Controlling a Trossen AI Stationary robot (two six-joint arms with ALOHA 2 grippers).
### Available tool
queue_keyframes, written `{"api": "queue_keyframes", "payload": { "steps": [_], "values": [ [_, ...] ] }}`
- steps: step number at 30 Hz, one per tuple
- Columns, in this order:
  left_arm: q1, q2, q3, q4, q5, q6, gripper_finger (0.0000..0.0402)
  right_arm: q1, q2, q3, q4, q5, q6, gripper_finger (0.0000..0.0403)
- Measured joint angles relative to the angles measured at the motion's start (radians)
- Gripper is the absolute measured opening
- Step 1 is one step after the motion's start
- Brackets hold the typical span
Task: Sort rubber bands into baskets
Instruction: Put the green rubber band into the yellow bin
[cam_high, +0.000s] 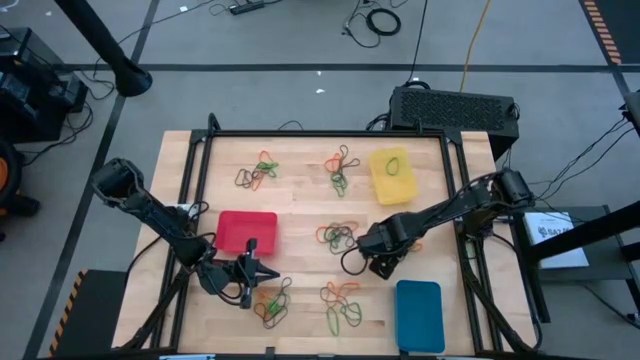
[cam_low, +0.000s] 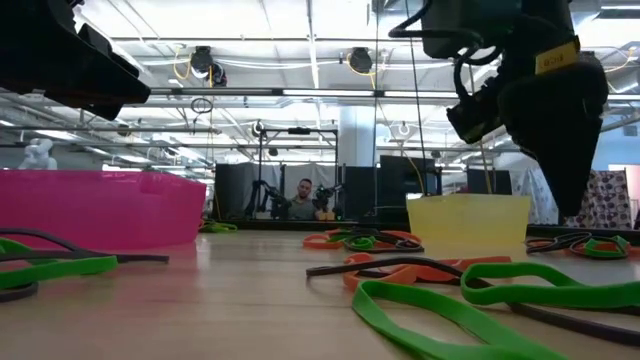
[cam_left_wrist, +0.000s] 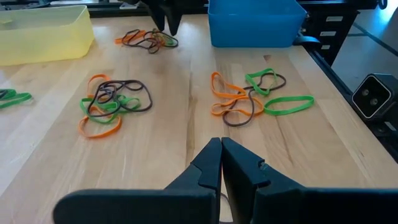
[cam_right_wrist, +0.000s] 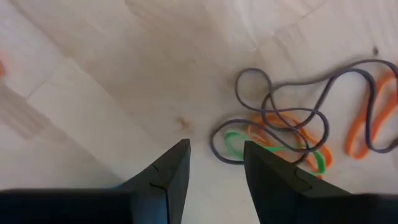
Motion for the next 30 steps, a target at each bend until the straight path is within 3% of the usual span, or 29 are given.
{"api": "queue_keyframes", "payload": {
  "steps": [14, 30],
  "values": [
    [0.000, 0.000, 0.000, -0.008, 0.000, 0.000, 0.0017, 0.000, 0.000, -0.081, 0.048, -0.001, 0.049, 0.0139],
    [0.000, 0.000, 0.000, -0.006, -0.002, 0.000, 0.0017, 0.000, 0.000, -0.160, 0.142, -0.029, 0.041, 0.0064]
  ]
}}
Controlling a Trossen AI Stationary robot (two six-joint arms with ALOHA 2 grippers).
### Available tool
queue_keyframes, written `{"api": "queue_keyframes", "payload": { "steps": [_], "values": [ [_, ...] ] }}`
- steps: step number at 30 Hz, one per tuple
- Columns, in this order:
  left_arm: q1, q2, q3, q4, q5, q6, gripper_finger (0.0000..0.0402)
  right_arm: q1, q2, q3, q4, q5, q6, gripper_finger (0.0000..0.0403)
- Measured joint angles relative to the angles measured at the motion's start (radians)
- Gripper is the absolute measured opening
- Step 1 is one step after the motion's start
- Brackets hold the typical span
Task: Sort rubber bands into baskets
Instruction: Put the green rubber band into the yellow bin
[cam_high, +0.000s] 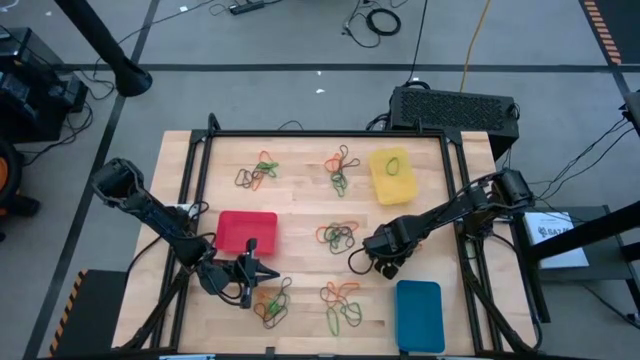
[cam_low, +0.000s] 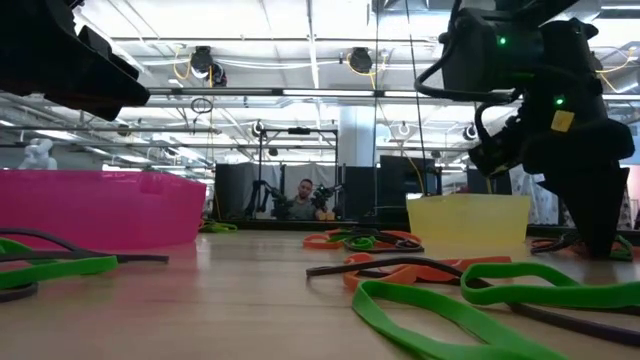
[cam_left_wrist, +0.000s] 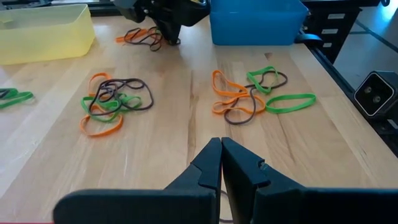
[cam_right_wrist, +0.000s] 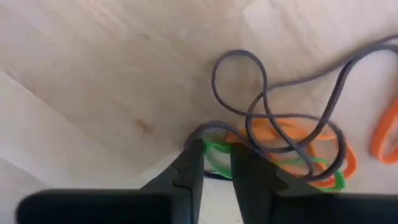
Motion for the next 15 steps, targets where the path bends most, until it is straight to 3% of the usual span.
{"api": "queue_keyframes", "payload": {
  "steps": [5, 15],
  "values": [
    [0.000, 0.000, 0.000, 0.000, -0.006, 0.000, 0.0017, 0.000, 0.000, 0.011, -0.013, 0.006, -0.083, 0.0008],
    [0.000, 0.000, 0.000, 0.001, -0.006, 0.000, 0.0017, -0.003, 0.000, 0.158, -0.176, 0.007, -0.149, 0.0002]
  ]
}}
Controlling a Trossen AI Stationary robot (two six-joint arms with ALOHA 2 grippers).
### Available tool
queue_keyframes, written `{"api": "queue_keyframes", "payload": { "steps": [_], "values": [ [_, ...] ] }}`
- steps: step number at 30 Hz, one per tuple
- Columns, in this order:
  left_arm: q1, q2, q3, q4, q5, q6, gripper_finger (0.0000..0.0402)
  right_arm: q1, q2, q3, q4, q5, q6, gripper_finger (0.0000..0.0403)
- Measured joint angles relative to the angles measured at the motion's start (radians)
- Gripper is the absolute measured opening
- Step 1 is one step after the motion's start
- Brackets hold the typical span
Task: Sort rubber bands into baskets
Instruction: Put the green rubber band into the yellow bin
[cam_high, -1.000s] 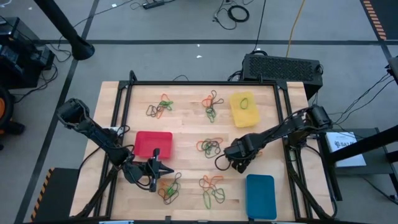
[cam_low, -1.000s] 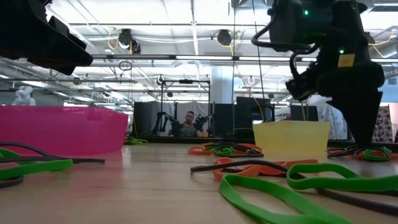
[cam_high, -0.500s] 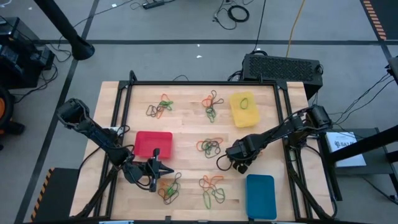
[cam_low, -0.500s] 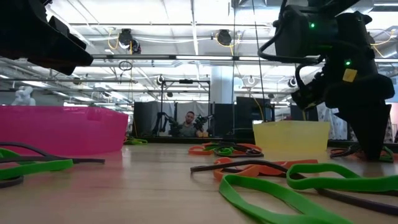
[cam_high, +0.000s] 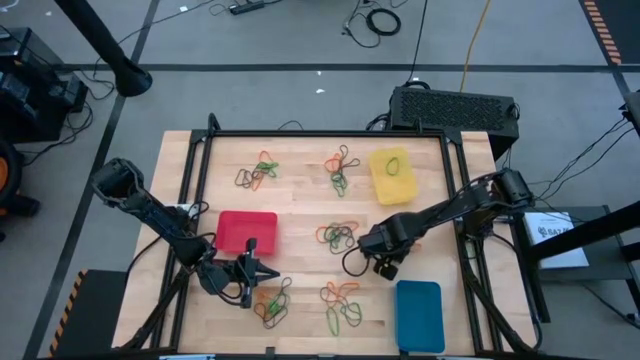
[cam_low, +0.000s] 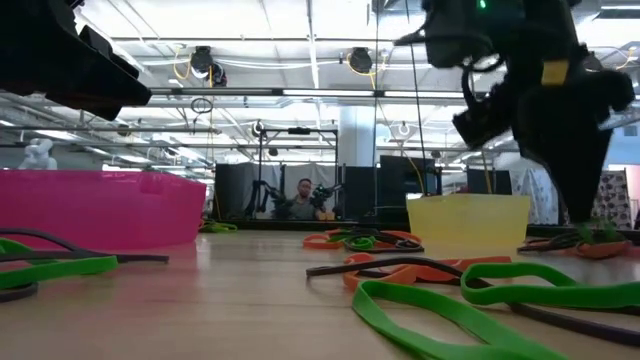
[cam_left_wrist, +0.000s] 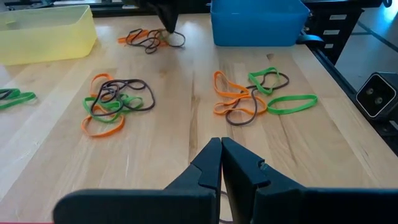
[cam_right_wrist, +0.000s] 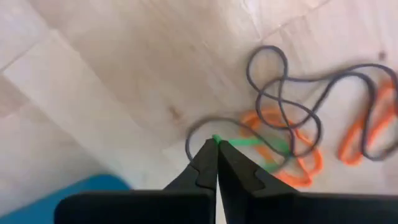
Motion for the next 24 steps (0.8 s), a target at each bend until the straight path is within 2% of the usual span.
{"api": "queue_keyframes", "payload": {
  "steps": [4, 6, 11, 15, 19, 24],
  "values": [
    [0.000, 0.000, 0.000, 0.000, 0.000, 0.000, 0.0017, 0.000, 0.000, 0.091, -0.137, 0.006, -0.008, 0.0001],
    [0.000, 0.000, 0.000, 0.000, 0.000, 0.000, 0.0017, 0.000, 0.000, 0.138, -0.210, 0.044, -0.018, 0.0001],
    [0.000, 0.000, 0.000, 0.000, 0.000, 0.000, 0.0017, -0.003, 0.000, 0.263, -0.364, 0.198, -0.035, 0.0001],
    [0.000, 0.000, 0.000, 0.000, 0.000, 0.001, 0.0017, -0.022, 0.000, 0.332, -0.466, 0.391, -0.041, 0.0000],
    [0.000, 0.000, 0.000, 0.000, -0.015, 0.002, 0.0017, -0.080, -0.001, 0.345, -0.480, 0.571, -0.103, 0.0000],
    [0.004, 0.000, 0.000, 0.000, -0.018, 0.008, 0.0017, -0.226, -0.003, 0.344, -0.429, 0.609, -0.215, 0.0000]
  ]
}}
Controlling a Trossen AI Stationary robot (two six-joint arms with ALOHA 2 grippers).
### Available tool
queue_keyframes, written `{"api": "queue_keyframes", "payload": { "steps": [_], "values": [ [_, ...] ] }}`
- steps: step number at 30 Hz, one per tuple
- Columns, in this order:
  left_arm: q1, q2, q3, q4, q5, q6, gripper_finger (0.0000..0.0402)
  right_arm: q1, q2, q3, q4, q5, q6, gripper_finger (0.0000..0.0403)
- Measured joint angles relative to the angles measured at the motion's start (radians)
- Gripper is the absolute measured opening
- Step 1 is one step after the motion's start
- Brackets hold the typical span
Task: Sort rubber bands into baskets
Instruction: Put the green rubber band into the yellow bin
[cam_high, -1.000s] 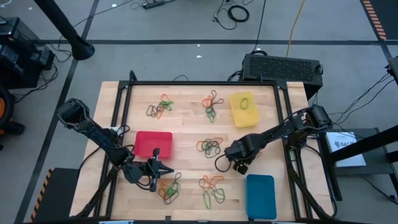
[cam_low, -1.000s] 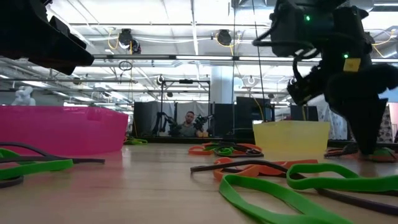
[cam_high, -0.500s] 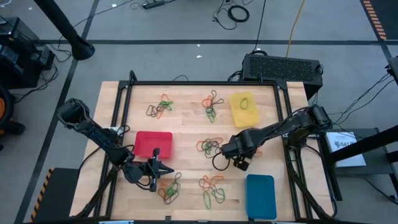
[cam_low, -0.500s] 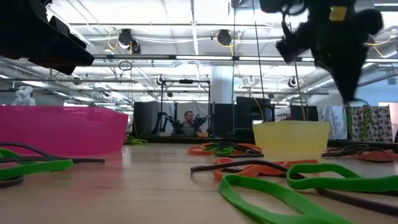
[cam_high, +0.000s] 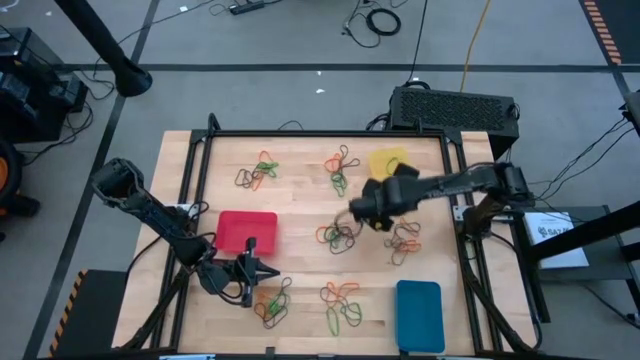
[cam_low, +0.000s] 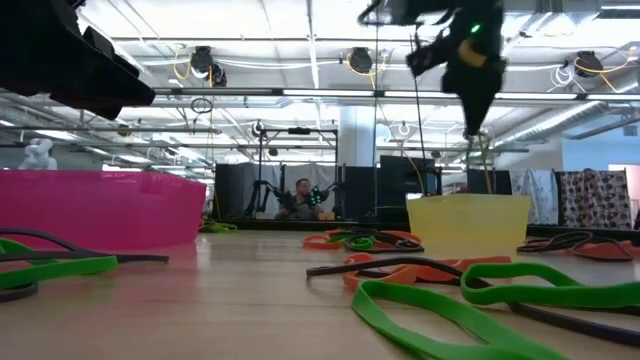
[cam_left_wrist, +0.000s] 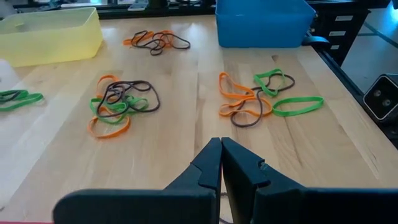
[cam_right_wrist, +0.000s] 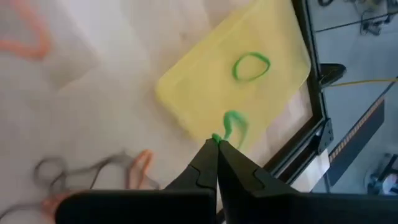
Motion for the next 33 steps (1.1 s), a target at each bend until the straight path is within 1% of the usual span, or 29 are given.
{"api": "queue_keyframes", "payload": {
  "steps": [2, 3, 5, 7, 9, 12, 16, 18, 20, 22, 25, 27, 29, 33],
  "values": [
    [0.010, 0.000, 0.000, 0.000, -0.022, 0.037, 0.0017, -0.068, 0.000, -0.001, 0.030, -0.002, -0.051, 0.0000],
    [0.016, -0.006, 0.000, -0.003, -0.066, 0.044, 0.0017, -0.102, 0.000, -0.001, 0.047, -0.002, -0.078, 0.0000],
    [0.032, -0.048, 0.000, -0.033, -0.208, 0.084, 0.0017, -0.165, 0.000, -0.001, 0.081, -0.007, -0.129, 0.0000],
    [0.052, -0.122, 0.006, -0.124, -0.338, 0.128, 0.0017, -0.224, 0.000, -0.001, 0.107, -0.010, -0.168, 0.0000],
    [0.078, -0.220, 0.010, -0.261, -0.387, 0.159, 0.0017, -0.273, 0.000, -0.001, 0.126, -0.011, -0.193, 0.0000],
    [0.131, -0.399, 0.032, -0.409, -0.373, 0.167, 0.0017, -0.333, 0.000, -0.001, 0.148, -0.014, -0.210, 0.0000],
    [0.181, -0.635, 0.077, -0.605, -0.246, 0.151, 0.0017, -0.391, 0.000, -0.001, 0.155, -0.060, -0.229, 0.0000],
    [0.194, -0.734, 0.082, -0.652, -0.202, 0.144, 0.0017, -0.406, 0.000, -0.001, 0.168, -0.084, -0.231, 0.0000],
    [0.201, -0.811, 0.082, -0.676, -0.190, 0.157, 0.0017, -0.413, 0.000, -0.001, 0.198, -0.087, -0.235, 0.0000],
    [0.208, -0.857, 0.076, -0.642, -0.221, 0.219, 0.0017, -0.415, 0.000, -0.006, 0.248, -0.085, -0.261, 0.0000],
    [0.226, -0.880, 0.024, -0.483, -0.333, 0.274, 0.0017, -0.415, 0.000, -0.023, 0.309, -0.089, -0.316, 0.0000],
    [0.242, -0.872, -0.021, -0.380, -0.361, 0.277, 0.0017, -0.415, 0.000, -0.030, 0.335, -0.092, -0.350, 0.0000],
    [0.260, -0.853, -0.076, -0.301, -0.361, 0.265, 0.0017, -0.417, 0.000, -0.034, 0.338, -0.099, -0.364, 0.0000],
    [0.301, -0.784, -0.192, -0.094, -0.362, 0.143, 0.0017, -0.443, 0.000, -0.034, 0.328, -0.208, -0.371, 0.0016]
  ]
}}
